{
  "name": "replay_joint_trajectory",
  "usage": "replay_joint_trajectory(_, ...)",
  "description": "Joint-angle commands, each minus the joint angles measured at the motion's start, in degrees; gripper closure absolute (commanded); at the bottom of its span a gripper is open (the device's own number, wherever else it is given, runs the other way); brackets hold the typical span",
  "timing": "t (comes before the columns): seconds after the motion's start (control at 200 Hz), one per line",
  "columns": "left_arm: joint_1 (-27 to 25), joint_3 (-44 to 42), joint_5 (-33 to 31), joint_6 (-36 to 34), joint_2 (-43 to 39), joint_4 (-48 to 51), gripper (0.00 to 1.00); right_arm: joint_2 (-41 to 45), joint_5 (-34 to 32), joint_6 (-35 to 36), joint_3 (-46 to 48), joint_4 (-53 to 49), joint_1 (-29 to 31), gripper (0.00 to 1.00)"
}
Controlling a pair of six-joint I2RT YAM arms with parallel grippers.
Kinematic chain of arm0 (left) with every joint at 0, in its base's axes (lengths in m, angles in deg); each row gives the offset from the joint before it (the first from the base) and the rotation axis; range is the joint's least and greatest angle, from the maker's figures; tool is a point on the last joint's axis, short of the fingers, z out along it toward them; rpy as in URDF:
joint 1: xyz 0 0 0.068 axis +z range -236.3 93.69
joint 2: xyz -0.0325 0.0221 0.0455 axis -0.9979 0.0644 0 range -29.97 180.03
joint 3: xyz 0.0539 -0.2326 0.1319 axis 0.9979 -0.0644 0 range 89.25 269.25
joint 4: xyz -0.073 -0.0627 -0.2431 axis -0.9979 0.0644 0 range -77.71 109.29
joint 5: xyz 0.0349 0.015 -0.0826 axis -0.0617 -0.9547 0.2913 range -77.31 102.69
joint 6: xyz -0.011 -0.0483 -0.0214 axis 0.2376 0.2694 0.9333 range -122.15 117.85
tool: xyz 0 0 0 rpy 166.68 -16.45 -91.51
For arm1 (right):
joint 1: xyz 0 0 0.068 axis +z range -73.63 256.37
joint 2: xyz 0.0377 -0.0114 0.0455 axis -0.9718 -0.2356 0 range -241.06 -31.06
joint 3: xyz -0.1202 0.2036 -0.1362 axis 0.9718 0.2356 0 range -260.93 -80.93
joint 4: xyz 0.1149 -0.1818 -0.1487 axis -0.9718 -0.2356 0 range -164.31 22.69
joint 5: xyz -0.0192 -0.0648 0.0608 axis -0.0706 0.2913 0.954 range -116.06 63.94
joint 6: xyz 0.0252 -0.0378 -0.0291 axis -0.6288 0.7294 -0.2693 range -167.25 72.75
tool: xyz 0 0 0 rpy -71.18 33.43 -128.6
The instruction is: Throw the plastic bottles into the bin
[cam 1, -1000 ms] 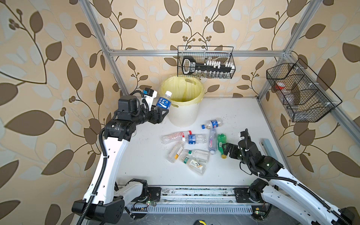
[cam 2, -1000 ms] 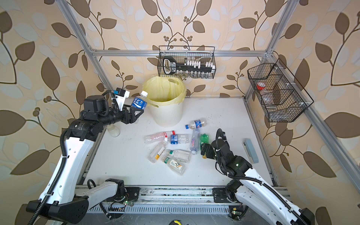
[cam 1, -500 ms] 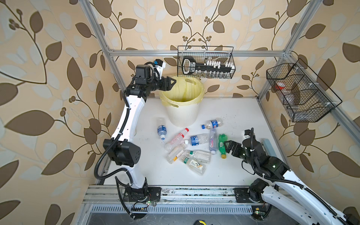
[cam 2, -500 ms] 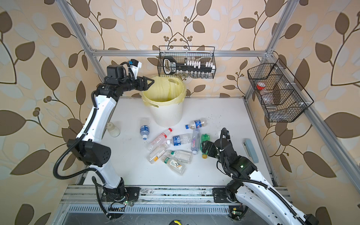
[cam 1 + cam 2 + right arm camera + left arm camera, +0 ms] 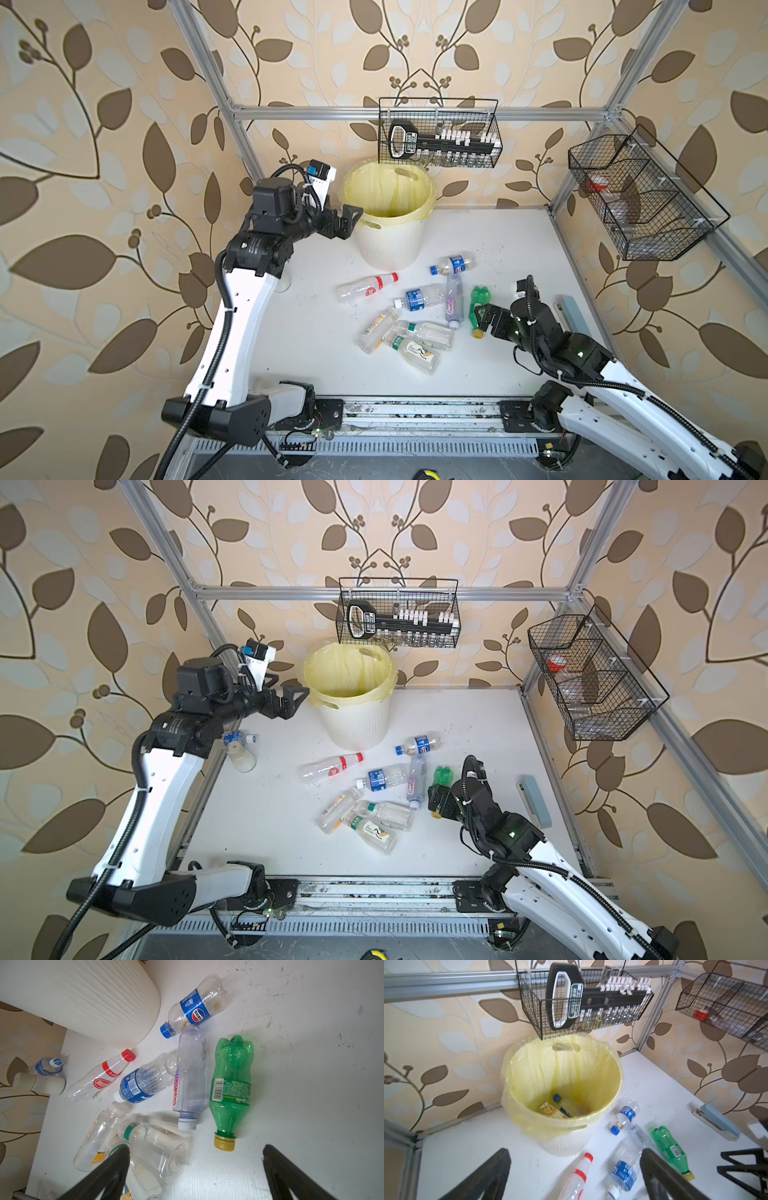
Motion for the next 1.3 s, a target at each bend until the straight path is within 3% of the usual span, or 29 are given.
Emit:
replay_joint_trajectory(0.0, -0.26, -5.49, -6.51, -2.91, -1.41, 2.29, 0.01, -0.78, -0.26, 0.15, 1.00, 2.85, 0.34, 0.00)
replay_joint_trajectory(0.35, -0.26, -11.38, -16.02, 1.21, -5.18, 4.91, 0.01, -4.11, 0.39, 1.55, 0.05, 3.66, -0.10, 0.00)
replay_joint_trajectory(0.555, -0.20, -10.75, -19.88, 4.06, -4.33, 7.16, 0.01, -4.56, 1.17, 1.82, 0.20, 2.43, -1.47, 0.00)
replay_joint_trajectory(0.73, 1.51, -8.26, -28.24, 6.44, -3.93, 8.21, 0.01, -4.60, 1.71, 1.57, 0.34, 1.97, -1.64, 0.00)
replay_joint_trajectory(0.865, 7.70, -2.84, -30.67, 9.01, -1.21, 10.93, 0.01, -3.85, 1.58, 1.24, 0.98, 2.13, -1.65, 0.00)
replay_joint_trajectory(1.11, 25.18, 11.03, -24.28, 19.17, 11.16, 17.94, 0.01, -2.76, 1.94, 0.72, 2.50, 2.98, -1.64, 0.00)
replay_joint_trajectory(1.295, 35.91, 18.14, -12.59, 35.13, 22.90, 22.23, 0.01, -2.99, 1.96, 0.96, 2.85, 2.89, -1.65, 0.00)
